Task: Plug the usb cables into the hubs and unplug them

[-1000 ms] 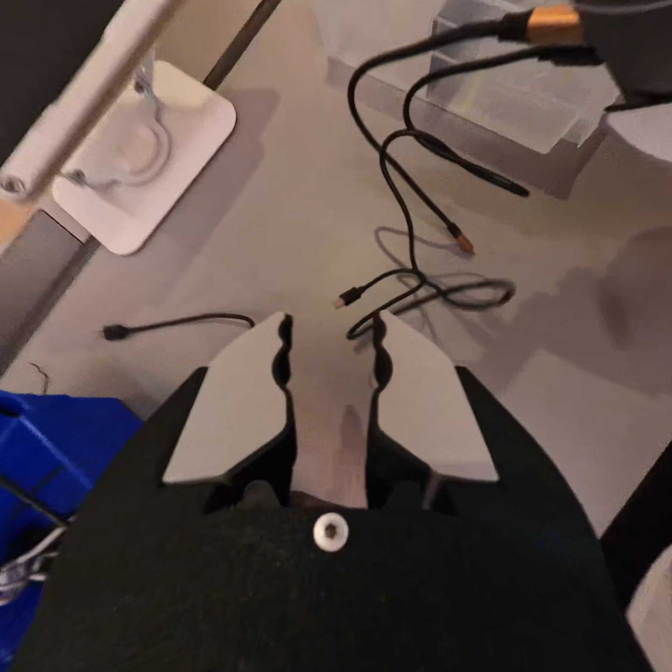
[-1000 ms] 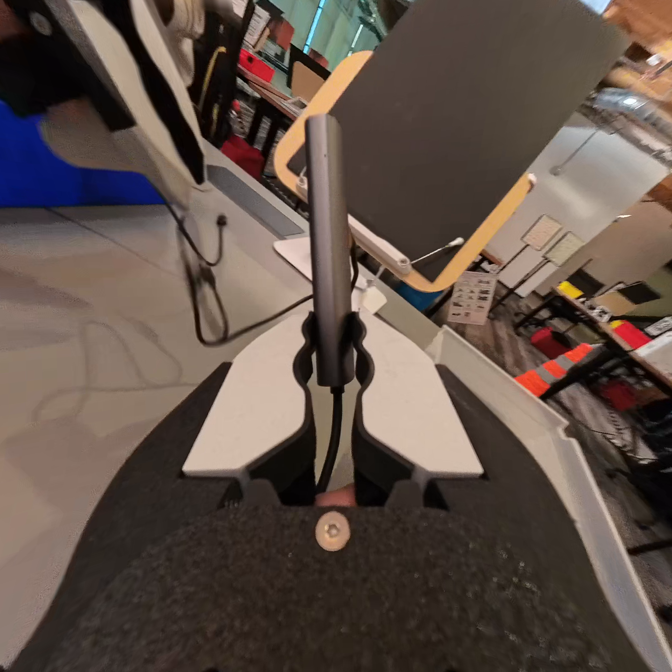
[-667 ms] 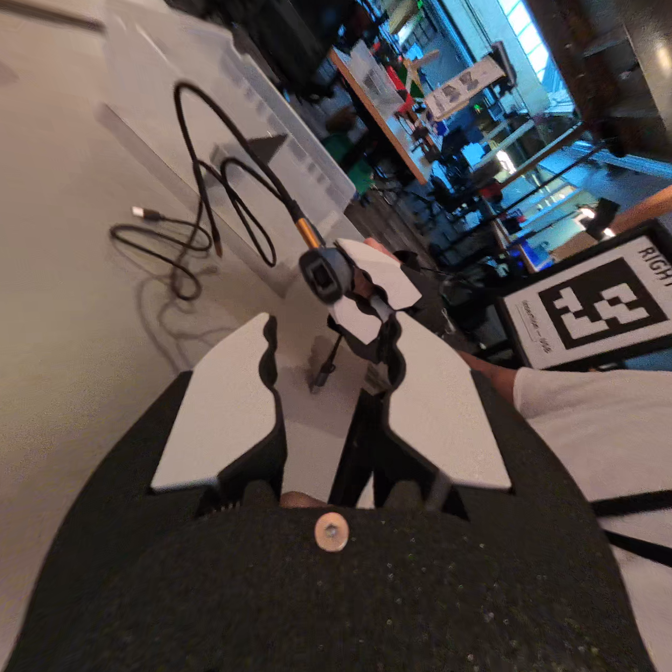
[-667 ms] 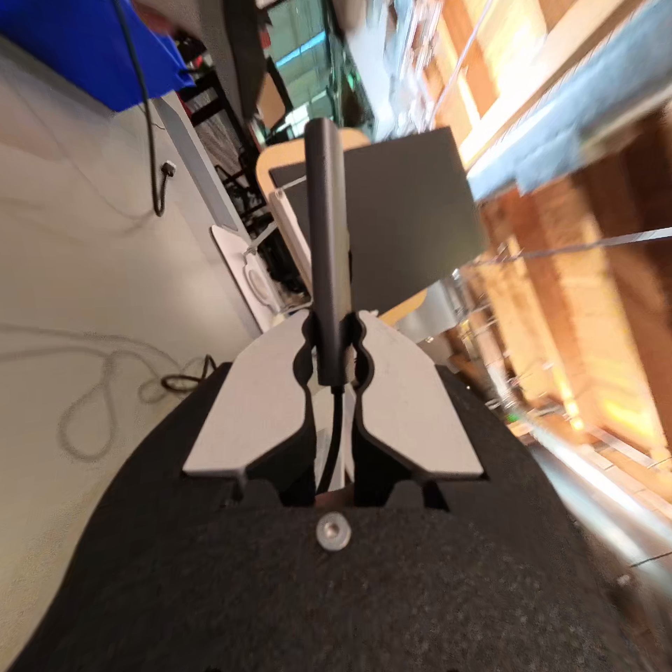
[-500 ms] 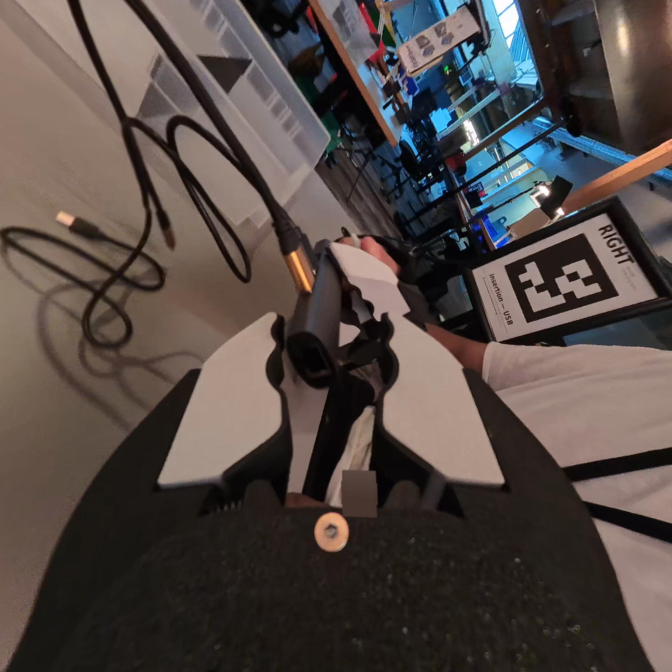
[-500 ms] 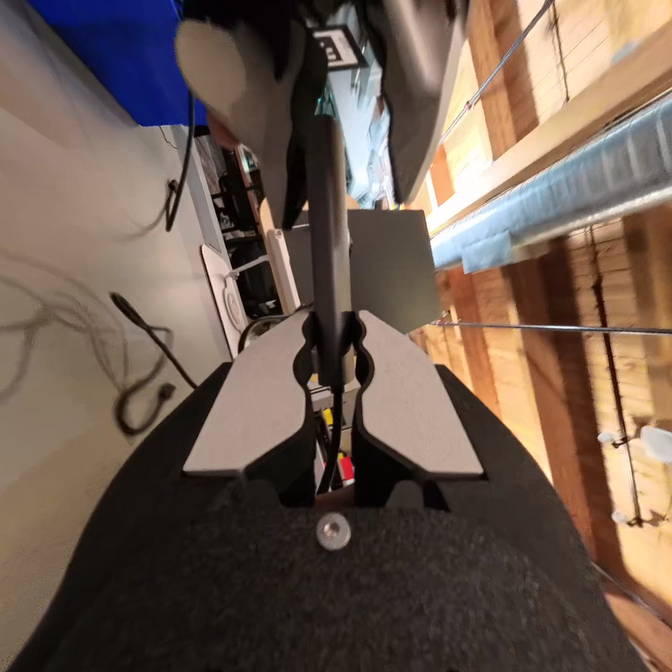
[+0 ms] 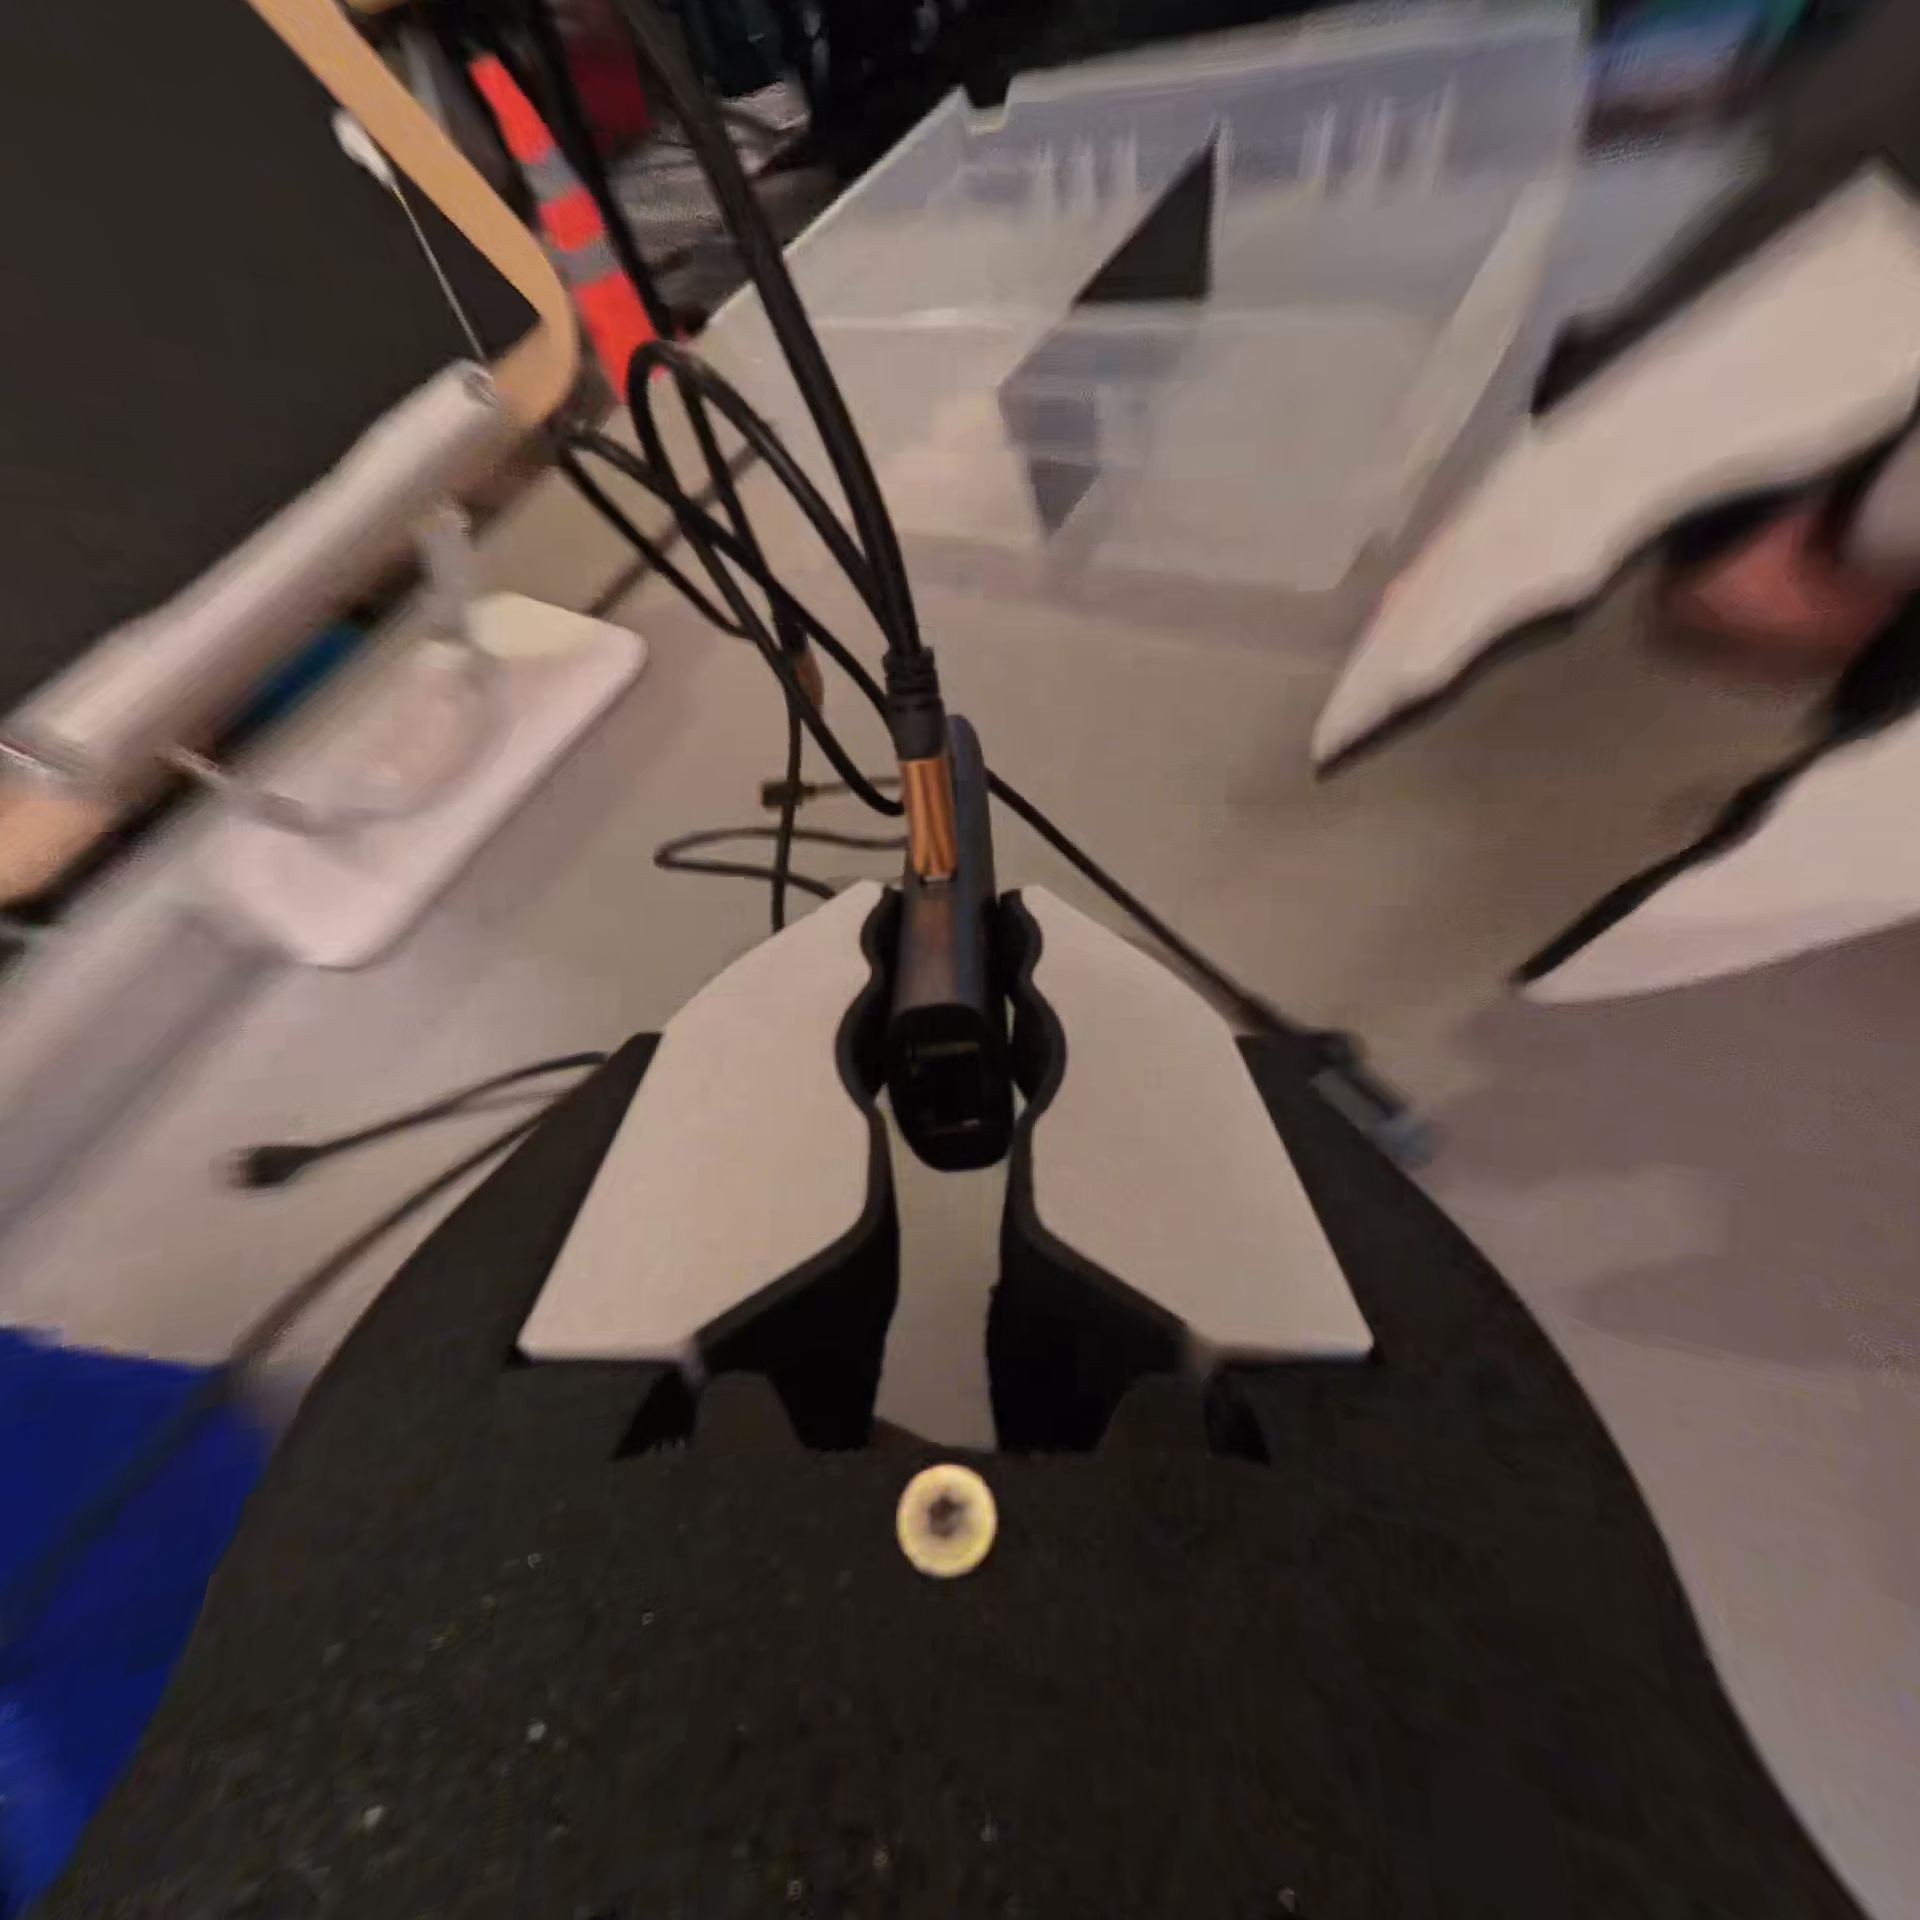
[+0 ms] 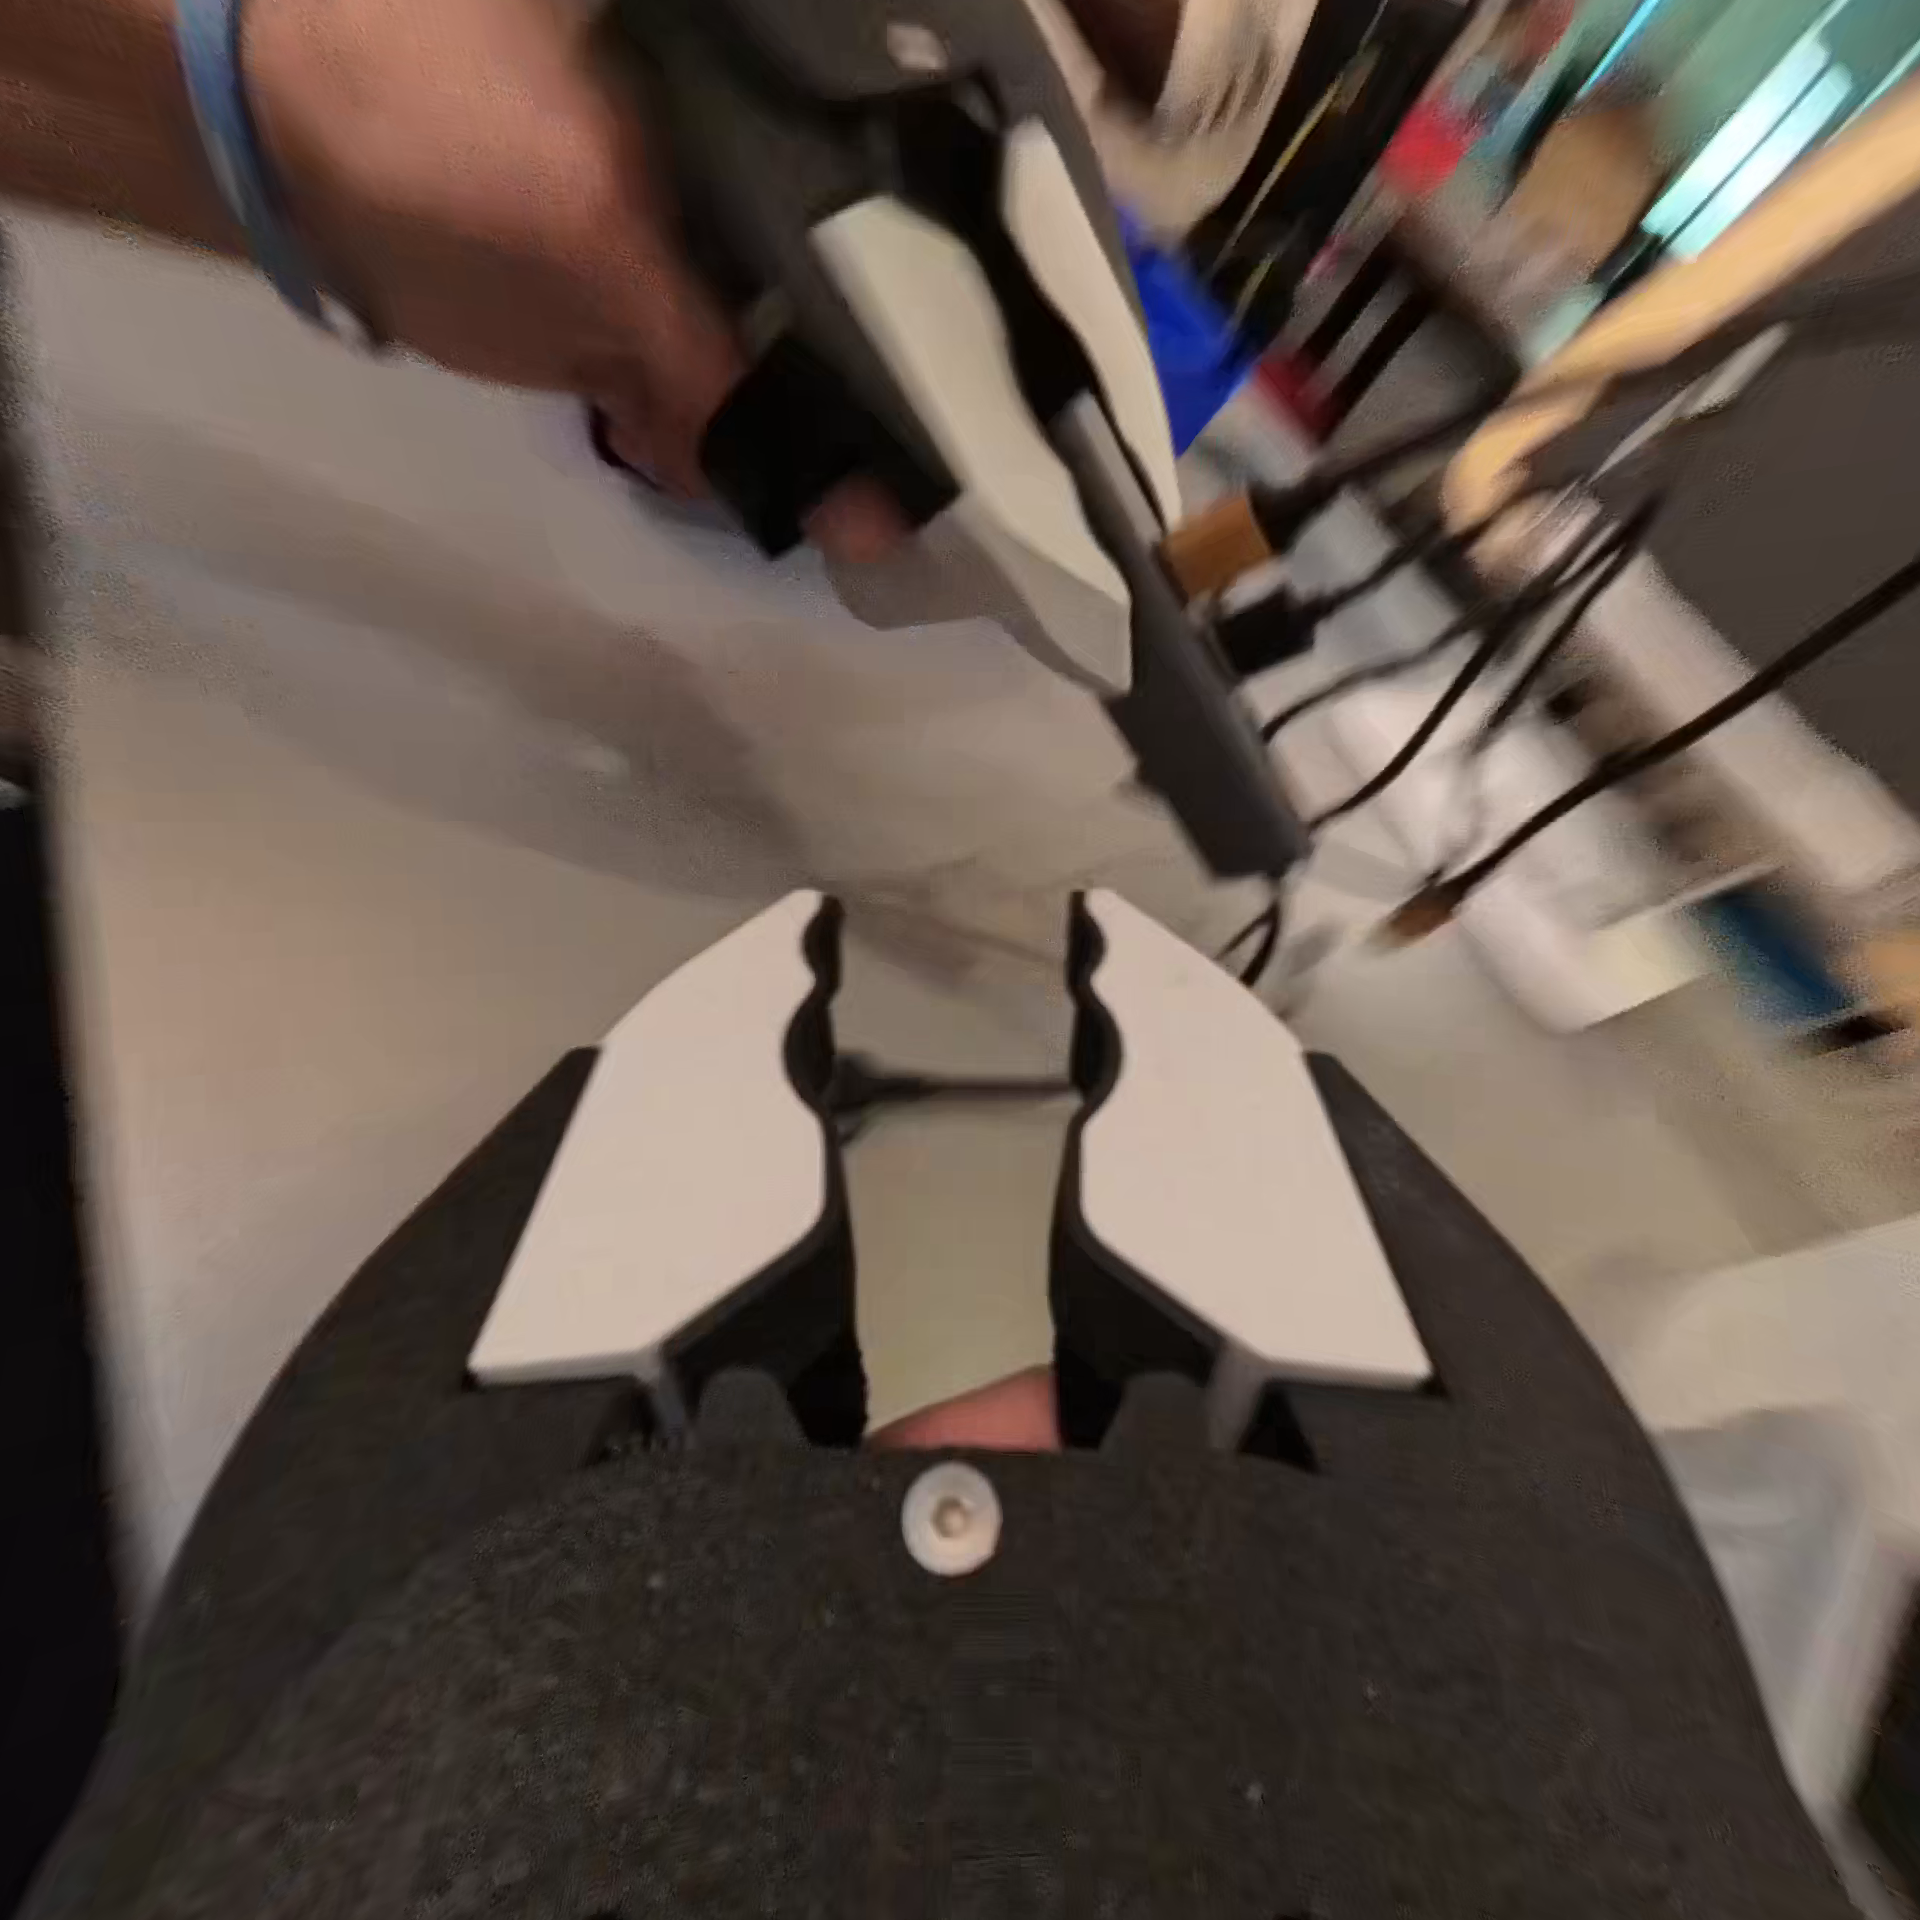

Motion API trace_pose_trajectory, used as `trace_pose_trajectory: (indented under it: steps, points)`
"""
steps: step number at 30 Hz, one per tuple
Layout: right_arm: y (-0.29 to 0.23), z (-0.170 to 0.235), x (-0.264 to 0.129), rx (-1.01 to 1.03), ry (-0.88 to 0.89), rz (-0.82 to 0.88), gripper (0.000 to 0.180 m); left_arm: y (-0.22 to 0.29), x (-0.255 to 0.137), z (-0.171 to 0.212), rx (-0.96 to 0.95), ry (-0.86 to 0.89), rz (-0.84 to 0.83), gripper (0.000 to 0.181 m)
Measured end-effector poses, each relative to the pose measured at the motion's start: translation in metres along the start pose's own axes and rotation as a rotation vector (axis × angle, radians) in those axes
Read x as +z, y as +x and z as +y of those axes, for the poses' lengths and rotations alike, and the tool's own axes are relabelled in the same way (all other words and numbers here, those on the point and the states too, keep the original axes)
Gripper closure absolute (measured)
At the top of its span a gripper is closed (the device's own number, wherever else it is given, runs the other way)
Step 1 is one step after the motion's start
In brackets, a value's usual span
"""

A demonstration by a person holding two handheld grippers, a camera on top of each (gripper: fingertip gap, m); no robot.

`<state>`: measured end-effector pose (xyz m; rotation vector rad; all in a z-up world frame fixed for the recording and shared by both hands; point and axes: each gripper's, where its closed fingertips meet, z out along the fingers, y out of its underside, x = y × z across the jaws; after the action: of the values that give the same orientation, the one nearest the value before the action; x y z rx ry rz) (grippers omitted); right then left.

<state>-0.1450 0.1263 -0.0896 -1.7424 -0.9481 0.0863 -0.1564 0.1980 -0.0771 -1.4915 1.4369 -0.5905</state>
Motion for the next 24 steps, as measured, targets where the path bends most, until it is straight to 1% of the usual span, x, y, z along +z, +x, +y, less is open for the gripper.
trace_pose_trajectory:
  steps: [1,2,3,5,6,7,9,13,15,18,24]
  points:
    - [-0.001,0.005,0.001,0.191,-0.051,-0.093,0.126,-0.002,0.003,0.006,0.133,-0.035,-0.079,0.163]
    - [-0.004,0.004,0.0,0.334,-0.063,-0.198,0.122,-0.002,0.005,0.009,0.224,-0.049,-0.134,0.163]
    - [-0.003,-0.002,-0.002,0.454,-0.019,-0.262,0.125,0.001,0.007,0.009,0.284,-0.037,-0.171,0.163]
    - [0.015,-0.012,-0.005,0.614,0.093,-0.241,0.137,0.006,0.008,0.007,0.435,-0.007,-0.26,0.163]
    - [0.019,-0.012,-0.005,0.646,0.122,-0.23,0.139,0.007,0.008,0.007,0.516,-0.009,-0.301,0.163]
    - [0.021,-0.009,-0.003,0.654,0.124,-0.215,0.138,0.01,0.007,0.006,0.563,0.005,-0.322,0.163]
    - [0.026,-0.006,0.001,0.633,0.15,-0.132,0.14,0.018,0.005,0.002,0.616,0.051,-0.351,0.163]
    - [0.013,-0.014,0.006,0.563,0.202,-0.111,0.146,0.024,0.008,0.004,0.7,0.009,-0.407,0.163]
    - [0.009,-0.014,0.01,0.537,0.192,-0.079,0.149,0.027,0.01,0.005,0.727,-0.005,-0.42,0.163]
    - [0.013,-0.011,0.011,0.552,0.203,-0.018,0.157,0.03,0.01,0.005,0.748,-0.008,-0.429,0.163]
    - [0.015,-0.006,0.012,0.619,0.217,-0.023,0.166,0.032,0.013,0.007,0.815,-0.03,-0.452,0.163]
